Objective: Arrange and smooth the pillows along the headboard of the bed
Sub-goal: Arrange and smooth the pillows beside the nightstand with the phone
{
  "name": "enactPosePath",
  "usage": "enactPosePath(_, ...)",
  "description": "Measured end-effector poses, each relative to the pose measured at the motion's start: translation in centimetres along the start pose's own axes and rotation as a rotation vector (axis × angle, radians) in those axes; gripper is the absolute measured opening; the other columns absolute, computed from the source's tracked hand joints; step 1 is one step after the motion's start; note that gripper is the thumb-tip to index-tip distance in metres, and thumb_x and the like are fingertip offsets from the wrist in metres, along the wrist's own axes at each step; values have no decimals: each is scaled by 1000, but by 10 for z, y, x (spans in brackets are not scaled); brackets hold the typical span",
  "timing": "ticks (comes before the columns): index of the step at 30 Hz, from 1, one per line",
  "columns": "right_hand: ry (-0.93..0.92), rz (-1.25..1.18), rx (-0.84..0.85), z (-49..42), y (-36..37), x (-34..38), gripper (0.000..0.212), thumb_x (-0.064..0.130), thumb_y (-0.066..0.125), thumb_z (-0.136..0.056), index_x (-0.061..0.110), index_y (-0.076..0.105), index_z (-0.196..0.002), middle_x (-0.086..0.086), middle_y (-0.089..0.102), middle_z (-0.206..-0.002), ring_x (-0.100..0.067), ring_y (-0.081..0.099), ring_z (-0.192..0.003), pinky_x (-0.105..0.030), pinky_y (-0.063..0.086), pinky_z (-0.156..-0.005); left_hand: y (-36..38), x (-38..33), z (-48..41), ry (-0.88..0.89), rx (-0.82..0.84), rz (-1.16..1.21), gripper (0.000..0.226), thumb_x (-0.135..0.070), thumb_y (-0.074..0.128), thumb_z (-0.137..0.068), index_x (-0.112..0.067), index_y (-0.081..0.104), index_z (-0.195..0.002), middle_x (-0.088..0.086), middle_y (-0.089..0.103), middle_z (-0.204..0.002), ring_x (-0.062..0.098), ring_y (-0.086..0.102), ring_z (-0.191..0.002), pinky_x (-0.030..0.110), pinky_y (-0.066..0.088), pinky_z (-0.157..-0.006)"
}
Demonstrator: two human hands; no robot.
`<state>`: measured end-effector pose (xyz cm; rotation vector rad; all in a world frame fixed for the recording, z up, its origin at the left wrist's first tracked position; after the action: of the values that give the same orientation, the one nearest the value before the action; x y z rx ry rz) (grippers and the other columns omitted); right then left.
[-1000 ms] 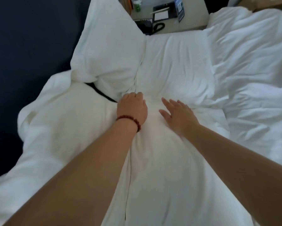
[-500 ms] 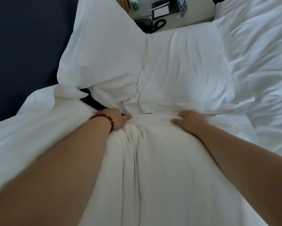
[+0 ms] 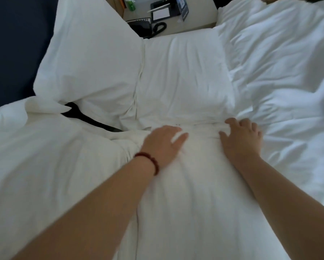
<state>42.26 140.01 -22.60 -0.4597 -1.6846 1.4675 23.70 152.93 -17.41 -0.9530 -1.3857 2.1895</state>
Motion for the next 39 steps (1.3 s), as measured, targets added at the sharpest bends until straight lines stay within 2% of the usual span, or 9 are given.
enactPosePath(3,-204,-48,217,28,23,9,60,62,41,-94,34,39,-148,-2,33,-157,-24,25,-146,-45,23,-117,40,-10,12,-57,61,-188,61,-65,22,-97,-35,38,-148,-7,32,-159,16,21,-148,41,6,-122)
enactPosePath(6,-79,54,479,24,44,-38,69,60,21,-98,21,27,-154,-5,17,-164,-21,14,-150,-37,9,-123,44,-2,10,-118,99,-323,63,-64,17,-98,-34,29,-152,-3,26,-162,20,17,-150,45,0,-122)
enactPosePath(10,-100,-34,295,41,11,-33,75,62,19,-95,16,28,-154,-9,17,-163,-25,12,-151,-40,10,-121,47,-35,33,-162,65,-322,64,-63,14,-98,-37,12,-156,-3,8,-166,23,1,-152,49,-5,-121)
enactPosePath(14,-63,-139,465,104,23,-60,79,68,14,-92,23,8,-158,4,3,-165,-16,1,-152,-34,-1,-122,66,-44,84,-133,54,-305,66,-63,11,-97,-37,-1,-157,-3,-7,-166,18,-10,-152,43,-11,-121)
enactPosePath(18,26,-152,248,133,2,-93,102,73,-5,-84,5,29,-152,-13,22,-162,-23,16,-150,-39,10,-123,57,-60,98,-222,29,-233,69,-64,7,-96,-34,-7,-156,0,-14,-165,24,-16,-151,47,-11,-121)
enactPosePath(23,-382,-285,206,238,-7,-59,70,64,16,-98,25,11,-156,-1,11,-164,-17,6,-152,-36,6,-122,96,-83,185,18,-129,-230,67,-61,19,-96,-30,23,-156,5,12,-165,29,11,-152,48,9,-121)
enactPosePath(28,21,-275,207,276,2,-133,79,62,8,-95,11,13,-155,-18,21,-161,-29,18,-149,-38,8,-122,120,-82,218,50,-269,-225,61,-50,26,-100,-26,18,-156,9,16,-164,30,16,-151,46,7,-121)
enactPosePath(34,-607,-90,255,362,21,-119,68,60,21,-100,29,2,-158,-9,-2,-165,-28,9,-151,-41,11,-120,194,-85,304,64,-193,-293,72,-53,34,-96,-26,8,-158,14,5,-165,32,3,-152,45,3,-122)
enactPosePath(39,-359,4,308,393,17,-166,69,52,19,-101,8,22,-154,-25,17,-159,-44,25,-143,-45,14,-118,222,-62,368,-38,-197,-245,73,-44,41,-93,-28,11,-158,9,5,-166,26,7,-151,38,6,-122)
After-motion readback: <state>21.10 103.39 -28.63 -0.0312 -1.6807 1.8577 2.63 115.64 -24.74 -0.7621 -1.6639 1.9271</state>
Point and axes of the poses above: each hand's wrist, its own z-axis away from the middle knuckle, its own y-axis out of the palm, x = y × z, the point moved 6 cm from there along -z, towards the middle knuckle
